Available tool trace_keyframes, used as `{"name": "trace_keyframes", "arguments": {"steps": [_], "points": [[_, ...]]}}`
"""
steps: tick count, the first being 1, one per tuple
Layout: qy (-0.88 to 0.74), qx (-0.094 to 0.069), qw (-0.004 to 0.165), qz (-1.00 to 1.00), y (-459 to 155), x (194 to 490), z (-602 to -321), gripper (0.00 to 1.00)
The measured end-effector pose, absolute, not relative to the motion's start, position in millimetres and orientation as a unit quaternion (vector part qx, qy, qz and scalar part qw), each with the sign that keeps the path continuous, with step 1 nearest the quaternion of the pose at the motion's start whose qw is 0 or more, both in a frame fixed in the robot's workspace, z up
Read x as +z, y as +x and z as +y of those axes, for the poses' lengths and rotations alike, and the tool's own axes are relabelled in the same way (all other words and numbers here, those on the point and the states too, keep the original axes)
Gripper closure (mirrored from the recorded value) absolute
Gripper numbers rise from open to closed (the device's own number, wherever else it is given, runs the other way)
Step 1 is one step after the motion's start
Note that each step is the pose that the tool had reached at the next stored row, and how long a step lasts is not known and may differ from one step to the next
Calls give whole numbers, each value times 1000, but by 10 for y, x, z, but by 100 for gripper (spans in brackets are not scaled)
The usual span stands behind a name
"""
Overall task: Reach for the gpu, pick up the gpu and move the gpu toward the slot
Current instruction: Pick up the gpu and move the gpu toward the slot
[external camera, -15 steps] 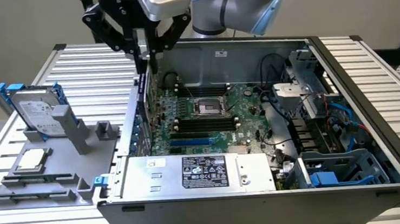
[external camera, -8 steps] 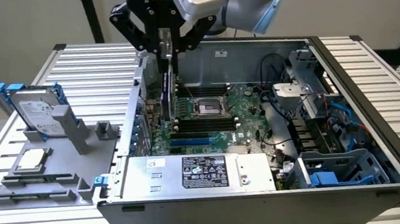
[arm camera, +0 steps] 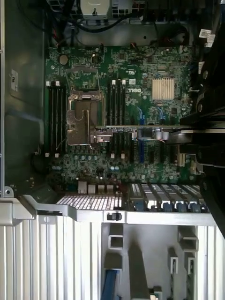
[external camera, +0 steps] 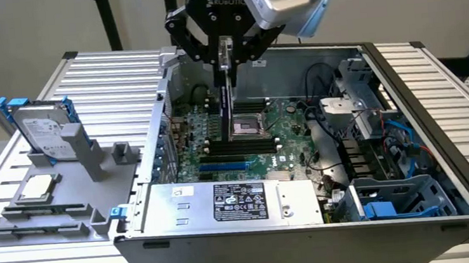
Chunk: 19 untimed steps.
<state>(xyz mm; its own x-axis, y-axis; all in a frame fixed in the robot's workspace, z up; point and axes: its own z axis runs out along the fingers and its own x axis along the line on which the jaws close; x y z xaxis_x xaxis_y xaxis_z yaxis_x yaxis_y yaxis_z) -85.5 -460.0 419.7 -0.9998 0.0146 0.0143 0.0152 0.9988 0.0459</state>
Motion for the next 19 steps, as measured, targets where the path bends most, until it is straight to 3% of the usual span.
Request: {"name": "trace_keyframes", "arguments": {"steps": [19], "points": [[-8,-23,15,-1000,-171,3988,-4485,73]]}}
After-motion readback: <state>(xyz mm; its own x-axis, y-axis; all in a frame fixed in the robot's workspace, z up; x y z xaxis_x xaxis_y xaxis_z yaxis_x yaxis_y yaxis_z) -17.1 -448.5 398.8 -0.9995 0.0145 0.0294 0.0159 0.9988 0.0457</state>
